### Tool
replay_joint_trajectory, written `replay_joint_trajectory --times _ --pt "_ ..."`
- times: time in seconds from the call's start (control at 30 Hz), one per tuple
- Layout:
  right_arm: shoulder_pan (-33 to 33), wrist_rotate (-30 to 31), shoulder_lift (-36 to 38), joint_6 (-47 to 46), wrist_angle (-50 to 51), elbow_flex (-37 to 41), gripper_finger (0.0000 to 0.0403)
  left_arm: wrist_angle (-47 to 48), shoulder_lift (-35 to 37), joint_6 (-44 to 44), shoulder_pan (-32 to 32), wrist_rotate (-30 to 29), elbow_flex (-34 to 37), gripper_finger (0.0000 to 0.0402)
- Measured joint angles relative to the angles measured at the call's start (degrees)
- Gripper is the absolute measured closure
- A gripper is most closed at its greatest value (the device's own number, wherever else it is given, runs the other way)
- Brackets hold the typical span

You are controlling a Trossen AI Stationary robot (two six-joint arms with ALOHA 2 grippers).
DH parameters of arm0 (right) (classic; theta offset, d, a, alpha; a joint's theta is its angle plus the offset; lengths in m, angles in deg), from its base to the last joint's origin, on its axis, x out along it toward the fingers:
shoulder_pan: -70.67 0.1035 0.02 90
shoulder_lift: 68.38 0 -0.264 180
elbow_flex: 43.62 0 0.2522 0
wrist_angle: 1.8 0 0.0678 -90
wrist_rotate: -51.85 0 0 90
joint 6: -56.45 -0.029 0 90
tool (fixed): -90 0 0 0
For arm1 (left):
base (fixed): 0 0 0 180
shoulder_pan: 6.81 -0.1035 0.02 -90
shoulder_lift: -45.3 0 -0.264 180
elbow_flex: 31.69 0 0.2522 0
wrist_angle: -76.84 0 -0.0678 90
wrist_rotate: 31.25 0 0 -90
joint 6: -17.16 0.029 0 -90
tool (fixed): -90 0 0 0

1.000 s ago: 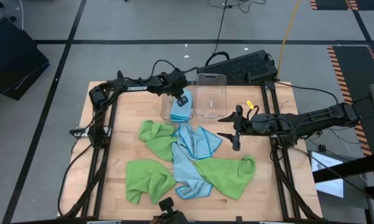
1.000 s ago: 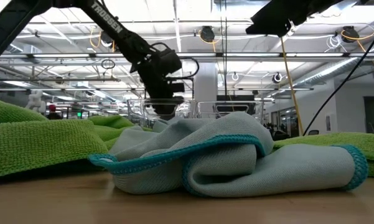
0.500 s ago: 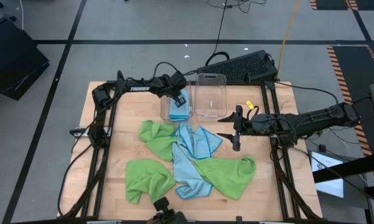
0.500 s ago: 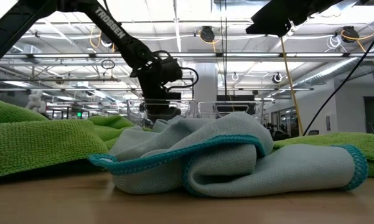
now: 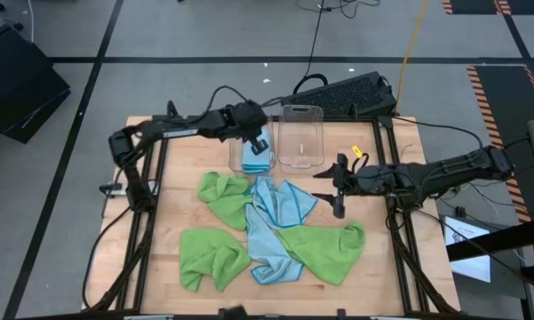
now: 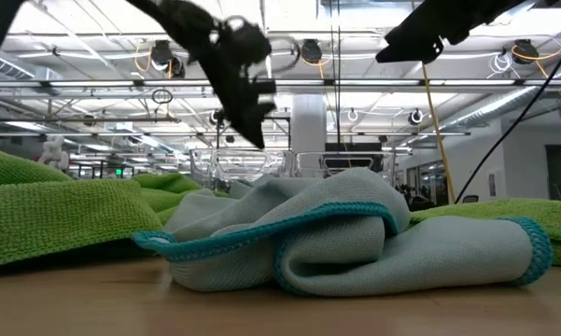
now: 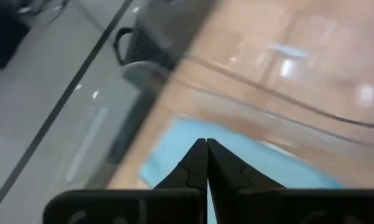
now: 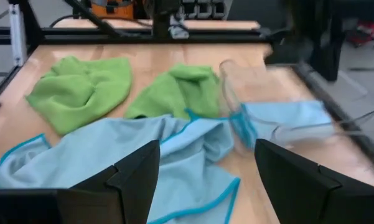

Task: Fold microfiber towels
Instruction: Fold the bottom blue microfiber towel

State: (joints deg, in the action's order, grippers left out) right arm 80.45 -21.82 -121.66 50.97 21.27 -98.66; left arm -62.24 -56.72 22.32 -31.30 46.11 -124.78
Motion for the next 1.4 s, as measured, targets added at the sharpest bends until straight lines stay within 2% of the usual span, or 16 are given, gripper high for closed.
replay_joint_trajectory --times 0.2,0.43,0.5,0.63,0.73,0.83,1.0,1.13,1.23,1.4 --pt "4.1 0.0 0.0 -3.0 1.3 0.0 0.0149 4.3 6.6 -2.5 12.6 0.0 0.5 0.0393" --pt "8.2 0.2 -0.2 -4.5 1.2 0.3 0.0149 4.8 7.1 -10.6 29.5 -1.1 1.7 0.0369" --pt "8.9 0.2 -0.2 -4.9 -0.7 1.6 0.0149 4.4 6.8 -13.4 34.6 -3.1 1.6 0.0357" --pt "9.5 0.2 -0.2 -5.9 -9.3 6.4 0.0149 3.5 5.5 -17.9 45.0 -10.5 1.6 0.0324" --pt "9.5 0.2 -0.2 -7.5 -16.6 10.2 0.0149 2.0 4.1 -21.7 51.8 -15.3 1.6 0.0290" --pt "9.8 0.2 -0.2 -10.2 -22.2 13.5 0.0149 0.6 1.6 -25.3 57.4 -17.5 1.6 0.0250" --pt "12.7 0.4 -0.3 -13.5 -27.9 16.9 0.0149 -2.6 -4.8 -28.2 63.6 -18.9 1.6 0.0185" --pt "16.6 4.2 -0.6 -16.1 -28.1 17.4 0.0149 -4.0 -8.8 -31.3 66.7 -19.6 0.9 0.0148" --pt "19.8 7.3 -1.2 -17.7 -28.4 17.4 0.0149 -4.8 -10.4 -35.2 68.4 -19.8 0.2 0.0135" --pt "23.7 13.9 -3.9 -20.0 -30.0 17.3 0.0149 -5.5 -12.3 -37.9 71.1 -19.9 0.3 0.0138"
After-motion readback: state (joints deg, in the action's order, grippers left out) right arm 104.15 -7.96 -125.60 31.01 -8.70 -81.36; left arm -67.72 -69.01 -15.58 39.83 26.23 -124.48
